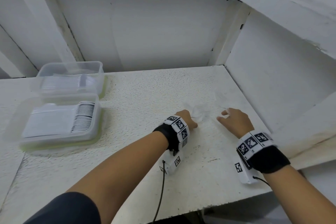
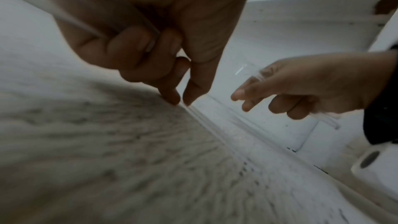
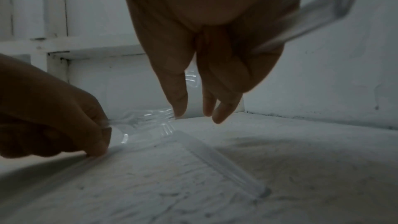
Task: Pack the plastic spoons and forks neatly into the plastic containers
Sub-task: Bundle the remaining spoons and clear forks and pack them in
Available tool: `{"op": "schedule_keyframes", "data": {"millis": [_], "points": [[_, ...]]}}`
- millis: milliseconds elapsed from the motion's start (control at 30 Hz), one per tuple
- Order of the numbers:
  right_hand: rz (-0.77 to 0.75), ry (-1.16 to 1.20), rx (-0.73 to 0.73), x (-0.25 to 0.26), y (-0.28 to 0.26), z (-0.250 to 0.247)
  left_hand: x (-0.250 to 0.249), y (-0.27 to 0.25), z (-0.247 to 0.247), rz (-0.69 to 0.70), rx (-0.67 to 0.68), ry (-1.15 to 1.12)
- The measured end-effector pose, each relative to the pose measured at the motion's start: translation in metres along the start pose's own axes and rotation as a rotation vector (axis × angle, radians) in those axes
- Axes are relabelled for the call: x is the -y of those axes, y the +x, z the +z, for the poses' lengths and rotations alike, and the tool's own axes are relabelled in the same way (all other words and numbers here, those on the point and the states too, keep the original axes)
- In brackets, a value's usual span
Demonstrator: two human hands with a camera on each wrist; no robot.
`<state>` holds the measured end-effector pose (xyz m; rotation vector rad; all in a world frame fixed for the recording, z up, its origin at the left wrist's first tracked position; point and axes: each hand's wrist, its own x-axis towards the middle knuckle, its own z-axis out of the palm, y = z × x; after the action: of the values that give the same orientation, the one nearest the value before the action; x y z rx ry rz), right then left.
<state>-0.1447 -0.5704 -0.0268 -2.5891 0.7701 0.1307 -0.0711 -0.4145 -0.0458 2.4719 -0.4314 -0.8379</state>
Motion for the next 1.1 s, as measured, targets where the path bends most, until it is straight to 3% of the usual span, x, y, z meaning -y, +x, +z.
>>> {"op": "schedule_keyframes", "data": {"millis": [233, 333, 567, 700, 800, 867, 967, 1100], "points": [[0.035, -0.156, 0.176, 0.016, 0.006, 0.011, 0.017, -0.01, -0.011, 0.016, -0.015, 0.068], [0.042, -0.159, 0.177, 0.021, 0.006, 0.013, 0.017, -0.013, -0.012, 0.008, -0.05, 0.055], [0.054, 0.345, -0.018, 0.019, -0.011, -0.001, 0.013, -0.01, -0.004, 0.027, -0.036, 0.144], [0.103, 0.671, 0.007, 0.023, -0.021, -0.01, 0.011, -0.011, -0.013, 0.044, 0.006, 0.166], [0.146, 0.82, 0.087, 0.031, -0.032, -0.014, 0.017, -0.017, -0.023, 0.037, -0.041, 0.168], [0.146, 0.929, 0.138, 0.039, -0.04, -0.014, 0.025, -0.02, -0.03, 0.065, -0.074, 0.118], [0.15, 1.054, 0.172, 0.052, -0.05, -0.008, 0.038, -0.038, -0.041, 0.123, -0.106, -0.133], [0.069, 1.032, 0.157, 0.079, -0.062, 0.008, 0.055, -0.075, -0.047, 0.15, -0.167, -0.493]]}}
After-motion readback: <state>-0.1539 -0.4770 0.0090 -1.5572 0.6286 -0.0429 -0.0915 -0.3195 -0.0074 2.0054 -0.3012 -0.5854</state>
